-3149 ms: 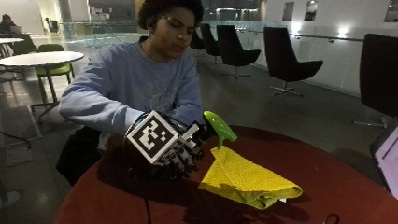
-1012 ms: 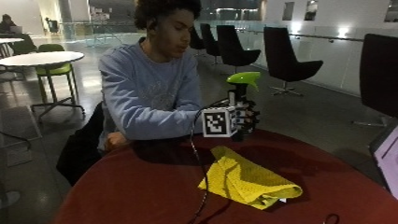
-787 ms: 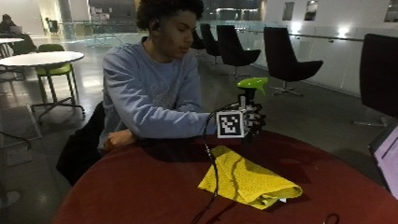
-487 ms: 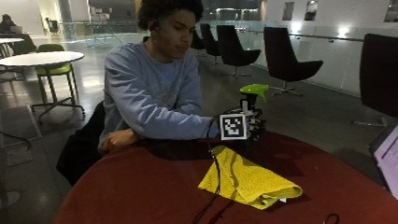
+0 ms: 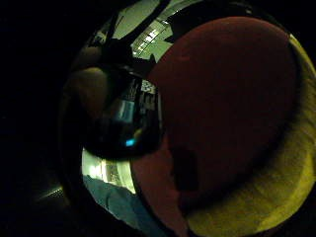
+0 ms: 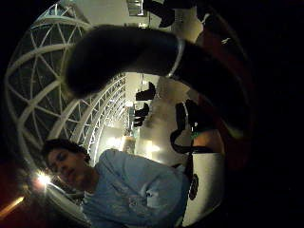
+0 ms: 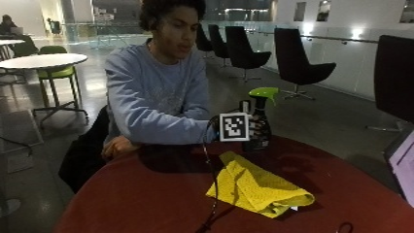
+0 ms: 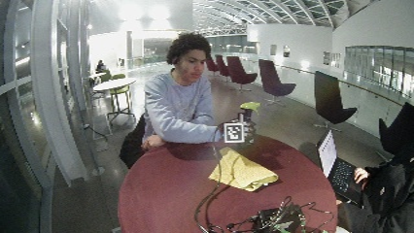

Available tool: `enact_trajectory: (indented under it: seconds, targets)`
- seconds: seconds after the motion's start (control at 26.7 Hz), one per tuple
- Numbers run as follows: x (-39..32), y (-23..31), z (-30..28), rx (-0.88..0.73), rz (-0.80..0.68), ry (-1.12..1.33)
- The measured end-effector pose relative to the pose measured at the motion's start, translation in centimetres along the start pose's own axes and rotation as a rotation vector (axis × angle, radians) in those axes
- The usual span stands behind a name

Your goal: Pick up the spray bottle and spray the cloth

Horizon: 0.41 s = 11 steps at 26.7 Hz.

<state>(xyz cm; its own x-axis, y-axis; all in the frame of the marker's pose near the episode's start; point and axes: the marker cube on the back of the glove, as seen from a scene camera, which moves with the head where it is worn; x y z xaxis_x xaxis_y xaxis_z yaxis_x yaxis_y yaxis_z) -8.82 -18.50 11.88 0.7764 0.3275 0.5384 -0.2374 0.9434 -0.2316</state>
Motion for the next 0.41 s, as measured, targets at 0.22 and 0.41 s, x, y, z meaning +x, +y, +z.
enact_trajectory:
  seconds: [0.22, 0.41]
  targets:
    - [2.1, 7.2, -10.4, 0.049, 0.044, 0.158]
    - [3.8, 12.1, -16.9, 0.155, 0.095, 0.251]
